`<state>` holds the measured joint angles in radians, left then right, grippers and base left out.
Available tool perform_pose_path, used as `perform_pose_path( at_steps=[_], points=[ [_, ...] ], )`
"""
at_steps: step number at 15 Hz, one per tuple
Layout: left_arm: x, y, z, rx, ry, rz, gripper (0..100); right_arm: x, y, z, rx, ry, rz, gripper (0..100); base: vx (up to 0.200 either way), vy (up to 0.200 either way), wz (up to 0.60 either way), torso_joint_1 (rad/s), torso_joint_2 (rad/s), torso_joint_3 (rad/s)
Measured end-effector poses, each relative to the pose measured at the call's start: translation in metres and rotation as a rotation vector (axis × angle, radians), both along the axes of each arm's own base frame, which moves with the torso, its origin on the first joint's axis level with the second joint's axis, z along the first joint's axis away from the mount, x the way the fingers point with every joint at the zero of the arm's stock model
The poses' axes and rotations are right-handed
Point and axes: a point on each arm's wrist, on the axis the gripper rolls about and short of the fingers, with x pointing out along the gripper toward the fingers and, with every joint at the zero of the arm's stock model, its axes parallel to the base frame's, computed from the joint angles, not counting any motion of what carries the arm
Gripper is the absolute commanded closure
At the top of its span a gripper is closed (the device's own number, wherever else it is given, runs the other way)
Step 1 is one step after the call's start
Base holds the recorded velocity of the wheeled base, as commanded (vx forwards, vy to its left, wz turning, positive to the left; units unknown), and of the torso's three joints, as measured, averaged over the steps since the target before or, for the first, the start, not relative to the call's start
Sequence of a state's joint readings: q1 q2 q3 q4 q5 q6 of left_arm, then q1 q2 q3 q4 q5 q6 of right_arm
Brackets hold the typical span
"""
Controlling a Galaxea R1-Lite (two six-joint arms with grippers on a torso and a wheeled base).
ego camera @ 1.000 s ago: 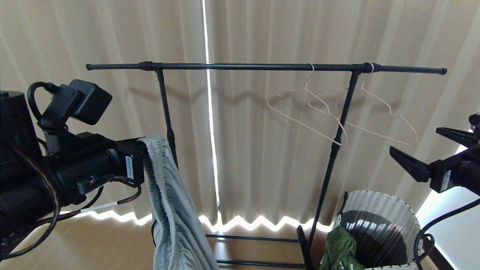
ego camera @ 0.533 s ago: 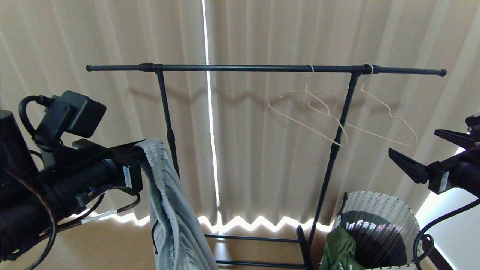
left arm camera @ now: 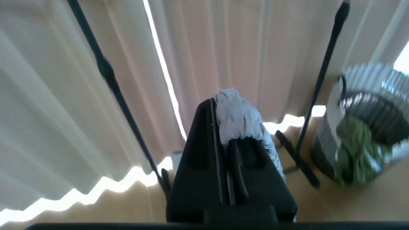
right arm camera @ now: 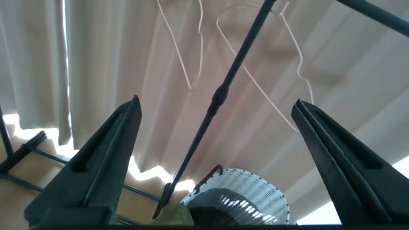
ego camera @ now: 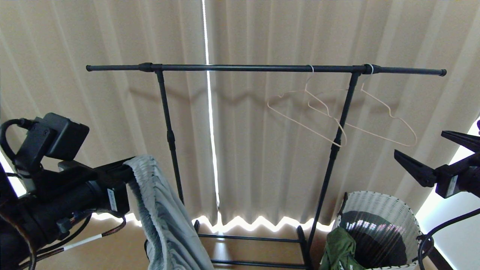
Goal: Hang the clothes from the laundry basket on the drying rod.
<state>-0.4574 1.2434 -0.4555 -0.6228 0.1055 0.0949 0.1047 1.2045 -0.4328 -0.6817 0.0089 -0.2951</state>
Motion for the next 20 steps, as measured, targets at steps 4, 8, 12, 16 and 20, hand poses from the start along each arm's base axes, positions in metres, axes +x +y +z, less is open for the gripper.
perform_pose_path(
  at_steps=[4,8,12,16,20],
  points=[
    [-0.0009,0.0024,0.002,-0.021,-0.006,0.012,100,-0.0034,-0.0006,0.0023,0.001,-0.014,-0.002,0,0.0,0.0,0.0,0.0,0.0,0.0],
    [-0.0015,0.0018,0.007,-0.029,-0.024,0.008,100,-0.0035,-0.0053,0.0014,0.002,-0.01,-0.026,0,0.0,0.0,0.0,0.0,0.0,0.0],
    [-0.0032,-0.0011,0.0063,-0.028,-0.022,-0.01,100,-0.0028,-0.0063,0.0,0.002,-0.003,-0.031,0,0.0,0.0,0.0,0.0,0.0,0.0],
    [-0.0047,-0.0022,0.0059,-0.026,-0.022,-0.02,100,-0.0008,-0.0059,-0.002,0.001,0.008,-0.03,0,0.2,-0.2,0.0,0.0,-0.01,0.002],
    [-0.0049,-0.0024,0.0059,-0.024,-0.023,-0.021,100,0.0002,-0.006,-0.0027,0.0,0.012,-0.031,0,0.2,-0.2,0.0,0.006,0.0,0.0]
  ],
)
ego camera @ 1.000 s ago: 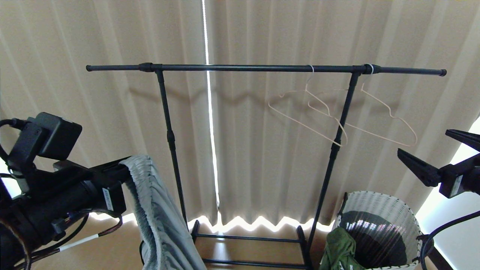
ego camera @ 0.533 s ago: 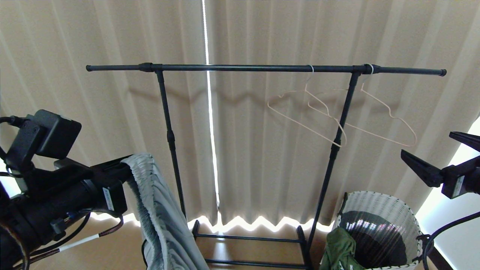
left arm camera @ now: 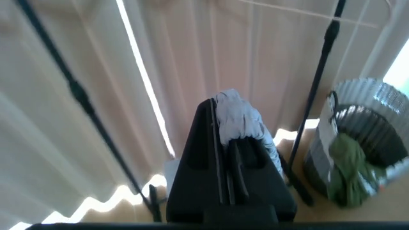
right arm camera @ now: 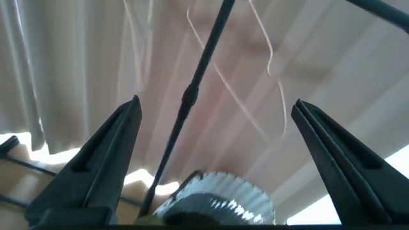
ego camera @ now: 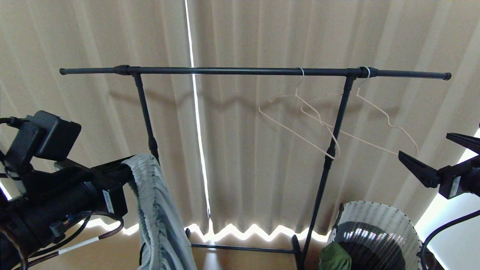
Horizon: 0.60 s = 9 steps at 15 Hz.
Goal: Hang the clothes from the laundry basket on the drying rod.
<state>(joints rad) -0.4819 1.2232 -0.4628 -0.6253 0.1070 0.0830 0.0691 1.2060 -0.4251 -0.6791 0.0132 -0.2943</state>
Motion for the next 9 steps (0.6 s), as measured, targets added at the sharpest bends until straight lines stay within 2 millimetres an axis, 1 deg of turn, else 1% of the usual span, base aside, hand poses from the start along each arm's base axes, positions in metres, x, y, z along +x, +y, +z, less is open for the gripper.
perform_pose_path(
  at_steps=[2,9],
  points=[
    [-0.0001,0.0001,-0.0001,0.001,0.0,0.0,100,0.0001,0.0001,0.0,0.0,0.0,0.0,0,0.2,-0.2,0.0,0.015,0.0,0.002],
    [-0.0032,0.0019,-0.0005,0.004,-0.006,0.002,100,-0.0004,-0.0027,0.0018,0.0,-0.009,-0.017,0,0.0,0.0,0.0,0.0,0.0,0.0]
  ],
)
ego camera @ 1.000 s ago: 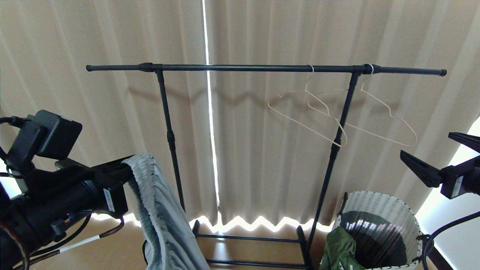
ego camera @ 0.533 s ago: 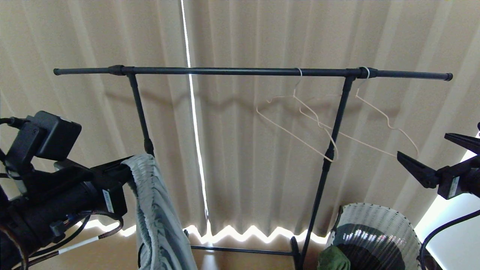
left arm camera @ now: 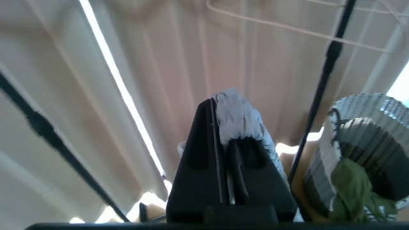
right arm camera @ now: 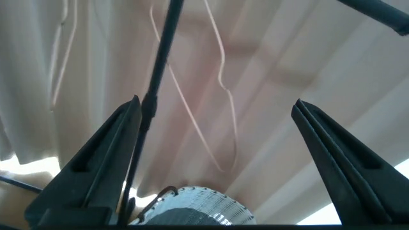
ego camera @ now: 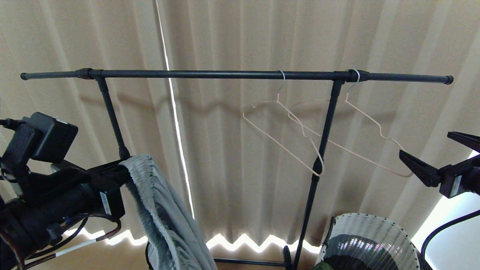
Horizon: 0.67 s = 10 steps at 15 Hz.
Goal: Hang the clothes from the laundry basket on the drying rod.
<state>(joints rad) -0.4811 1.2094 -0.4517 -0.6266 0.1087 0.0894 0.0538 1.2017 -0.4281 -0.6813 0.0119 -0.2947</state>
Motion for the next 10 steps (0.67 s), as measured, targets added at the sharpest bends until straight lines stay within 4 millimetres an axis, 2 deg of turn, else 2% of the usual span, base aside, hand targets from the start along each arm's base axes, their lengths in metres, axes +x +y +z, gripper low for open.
perform_pose_path(
  at_steps=[4,8,10],
  points=[
    [-0.0037,0.0019,0.0021,-0.008,-0.012,-0.001,100,0.0016,-0.0064,0.0019,0.0,-0.005,-0.034,0,0.0,0.0,0.0,0.0,0.0,0.0],
    [-0.0049,0.0025,0.0013,-0.006,-0.012,-0.002,100,0.0018,-0.007,0.0008,-0.002,0.007,-0.037,0,0.2,0.0,0.0,-0.008,0.0,0.002],
    [-0.0057,0.0029,-0.0007,0.007,-0.009,-0.002,100,0.002,-0.0071,0.0002,-0.002,0.012,-0.037,0,0.0,0.0,0.0,0.0,0.0,0.0]
  ],
)
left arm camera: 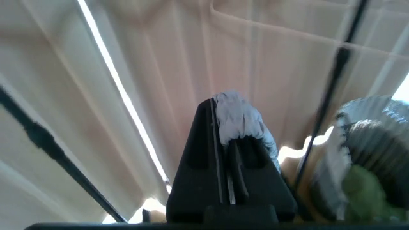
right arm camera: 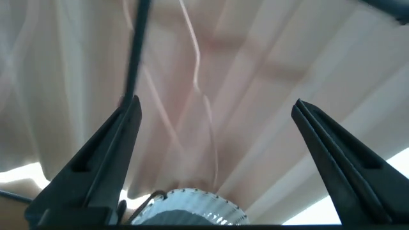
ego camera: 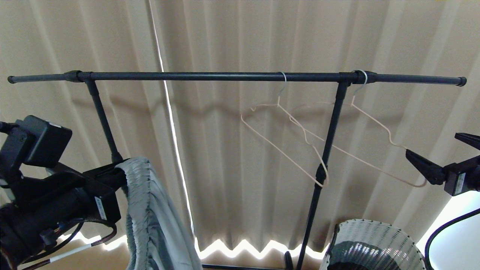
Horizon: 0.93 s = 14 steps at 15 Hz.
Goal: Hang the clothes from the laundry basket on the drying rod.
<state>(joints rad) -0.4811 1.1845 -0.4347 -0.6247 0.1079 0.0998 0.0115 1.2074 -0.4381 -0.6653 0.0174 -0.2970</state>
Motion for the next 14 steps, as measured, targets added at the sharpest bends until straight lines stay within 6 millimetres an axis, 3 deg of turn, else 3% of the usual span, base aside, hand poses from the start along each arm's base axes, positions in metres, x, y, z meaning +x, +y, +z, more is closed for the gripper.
perform_pose_path(
  at_steps=[5,8,11,14],
  points=[
    [-0.002,0.002,-0.006,0.024,0.009,0.002,100,0.003,0.0,0.0,-0.002,0.097,0.002,0,0.0,0.0,0.0,0.0,0.0,0.0],
    [-0.004,0.004,-0.004,0.013,0.002,0.008,100,0.012,0.0,0.02,-0.001,0.159,0.011,0,0.0,0.0,0.0,0.0,0.0,0.0],
    [-0.005,0.005,-0.002,0.006,-0.007,0.01,100,0.03,0.001,0.048,0.003,0.207,0.024,0,0.0,0.0,0.0,0.0,0.0,0.0],
    [-0.006,0.004,-0.001,0.008,-0.014,0.006,100,0.062,-0.002,0.057,0.017,0.304,0.046,0,0.0,0.0,0.0,0.0,0.0,0.0]
  ],
)
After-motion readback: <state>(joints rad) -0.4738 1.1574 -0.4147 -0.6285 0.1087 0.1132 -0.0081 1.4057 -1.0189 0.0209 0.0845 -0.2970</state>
